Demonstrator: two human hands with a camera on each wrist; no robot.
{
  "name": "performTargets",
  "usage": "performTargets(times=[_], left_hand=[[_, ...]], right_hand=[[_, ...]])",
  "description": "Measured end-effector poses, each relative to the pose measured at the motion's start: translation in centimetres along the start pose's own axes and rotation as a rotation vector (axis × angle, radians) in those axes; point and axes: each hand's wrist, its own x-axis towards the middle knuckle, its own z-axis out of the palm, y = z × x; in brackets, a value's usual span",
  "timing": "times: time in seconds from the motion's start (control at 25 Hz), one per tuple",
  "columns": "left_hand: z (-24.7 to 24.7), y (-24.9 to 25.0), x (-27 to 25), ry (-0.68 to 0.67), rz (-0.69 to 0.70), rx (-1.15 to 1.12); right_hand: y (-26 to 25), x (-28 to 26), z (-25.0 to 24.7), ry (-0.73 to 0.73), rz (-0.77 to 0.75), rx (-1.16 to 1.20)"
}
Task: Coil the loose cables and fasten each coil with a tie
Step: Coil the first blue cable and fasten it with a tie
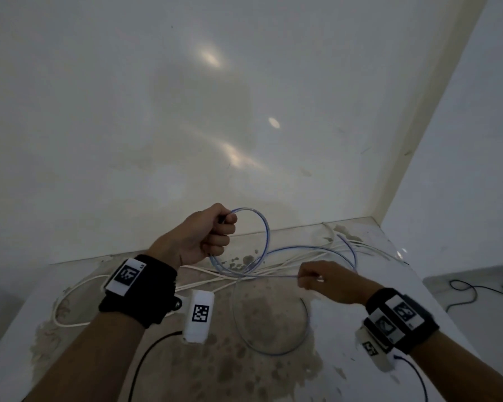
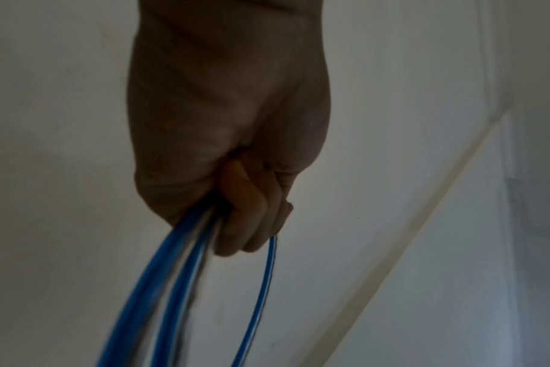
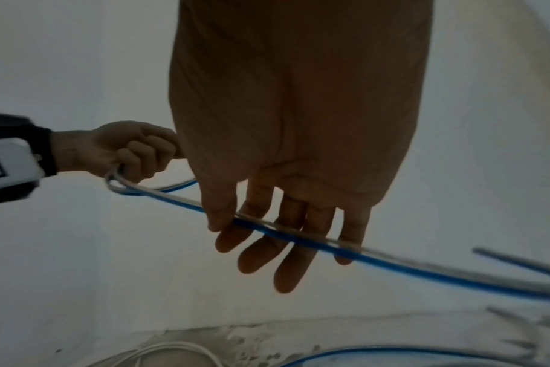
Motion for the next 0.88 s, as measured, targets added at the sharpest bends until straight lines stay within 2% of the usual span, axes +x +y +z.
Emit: performTargets(times=[0.08,0.16,0.32,0.36,0.4,0.44,0.52,0.56,0.6,0.68,0.72,0.8,0.88], left_hand=[[0.0,0.4,-0.2,0.007,-0.005,0.054],[-0.1,0.9,-0.4,-0.013,-0.009,0.076],[0.5,1.4,-0.2,-0.080,0.008,0.112],[0.7,1.4,-0.1,-0.081,0.015,0.109],[0.6,1.3,-0.1,-0.069,0.023,0.104],[0.6,1.2,-0.1,-0.047,0.032,0.099],[0.1,1.0,0.0,0.022,0.068,0.068],[-0.1,0.9,0.1,0.061,0.091,0.041],[-0.4,1.0,0.1,0.095,0.111,0.012],[-0.6,0.9,0.3,0.119,0.127,-0.033],[-0.4,0.8,0.3,0.106,0.122,-0.045],[0.1,0.2,0.6,0.062,0.095,-0.033],[0.8,-0.6,0.9,0.028,0.055,0.033]], right_hand=[[0.3,-0.8,-1.2,-0.045,0.112,0.138],[0.4,-1.4,-1.4,-0.085,0.158,0.232],[1.0,-1.6,-0.1,-0.305,0.098,0.091],[1.5,-1.4,0.5,-0.306,0.081,0.054],[2.1,-1.2,1.0,-0.240,0.063,-0.010],[2.6,-1.0,1.4,-0.089,0.024,-0.172],[3.1,-0.8,1.8,0.335,-0.064,-0.496],[3.1,-0.8,1.9,0.473,-0.102,-0.603],[3.1,-0.8,1.8,0.545,-0.116,-0.642],[2.6,-0.6,1.8,0.616,-0.073,-0.502],[2.2,-0.3,1.7,0.630,-0.007,-0.324],[1.6,0.3,1.8,0.624,0.167,0.204],[0.1,0.8,2.1,0.691,0.241,0.639]])
